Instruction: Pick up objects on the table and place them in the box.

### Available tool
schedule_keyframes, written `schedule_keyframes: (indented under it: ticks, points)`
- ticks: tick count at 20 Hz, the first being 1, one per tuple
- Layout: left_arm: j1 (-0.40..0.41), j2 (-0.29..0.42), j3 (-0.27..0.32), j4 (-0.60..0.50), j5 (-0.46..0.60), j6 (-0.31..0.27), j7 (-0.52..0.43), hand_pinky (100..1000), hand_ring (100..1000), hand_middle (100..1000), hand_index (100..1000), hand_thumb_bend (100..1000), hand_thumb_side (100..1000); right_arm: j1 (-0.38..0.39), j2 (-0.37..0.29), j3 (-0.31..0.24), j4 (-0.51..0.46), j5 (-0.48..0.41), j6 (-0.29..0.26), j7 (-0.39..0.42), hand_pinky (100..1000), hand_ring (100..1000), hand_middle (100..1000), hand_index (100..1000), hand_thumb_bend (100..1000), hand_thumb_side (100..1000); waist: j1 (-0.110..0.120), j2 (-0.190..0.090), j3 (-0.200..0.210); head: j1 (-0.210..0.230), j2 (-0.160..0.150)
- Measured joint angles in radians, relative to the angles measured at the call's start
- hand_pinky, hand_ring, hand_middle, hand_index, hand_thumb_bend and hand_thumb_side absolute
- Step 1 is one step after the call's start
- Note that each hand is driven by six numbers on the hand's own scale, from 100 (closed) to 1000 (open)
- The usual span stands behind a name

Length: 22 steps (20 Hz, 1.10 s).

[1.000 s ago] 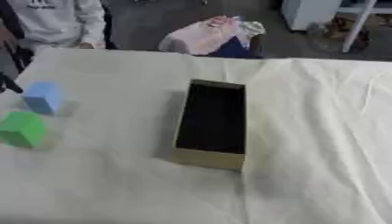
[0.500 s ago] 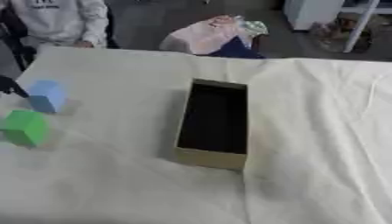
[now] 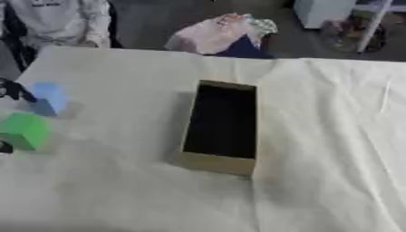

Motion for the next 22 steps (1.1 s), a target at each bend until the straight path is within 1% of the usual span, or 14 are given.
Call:
schedule_keyframes:
  ticks: [7, 12, 18, 22]
  points:
    - [-0.016, -0.021, -0.003, 0.037, -0.038, 0.001, 0.001, 855, 881, 866, 926, 704, 279, 0.000, 0.005, 0.004, 0.000, 0.001, 0.003, 0.007, 828, 790, 668, 833, 100, 882, 0.000, 0.009, -0.002, 0.017, 0.000]
    - [-0.030, -0.035, -0.003, 0.072, -0.072, 0.005, 0.007, 857, 891, 879, 935, 706, 266, 0.000, 0.012, 0.007, 0.000, 0.001, 0.007, 0.012, 828, 790, 666, 833, 100, 884, 0.001, 0.015, -0.004, 0.017, 0.000]
    - [-0.049, -0.055, -0.003, 0.113, -0.115, 0.002, 0.018, 851, 885, 864, 914, 656, 276, 0.000, 0.013, 0.012, 0.000, 0.001, 0.009, 0.017, 828, 790, 665, 833, 100, 886, 0.001, 0.016, -0.008, 0.009, 0.000]
    - [-0.060, -0.068, -0.003, 0.146, -0.137, 0.000, 0.021, 845, 882, 858, 905, 657, 272, 0.000, 0.014, 0.013, 0.000, 0.001, 0.009, 0.021, 828, 790, 665, 833, 100, 888, 0.001, 0.019, -0.010, 0.007, 0.000]
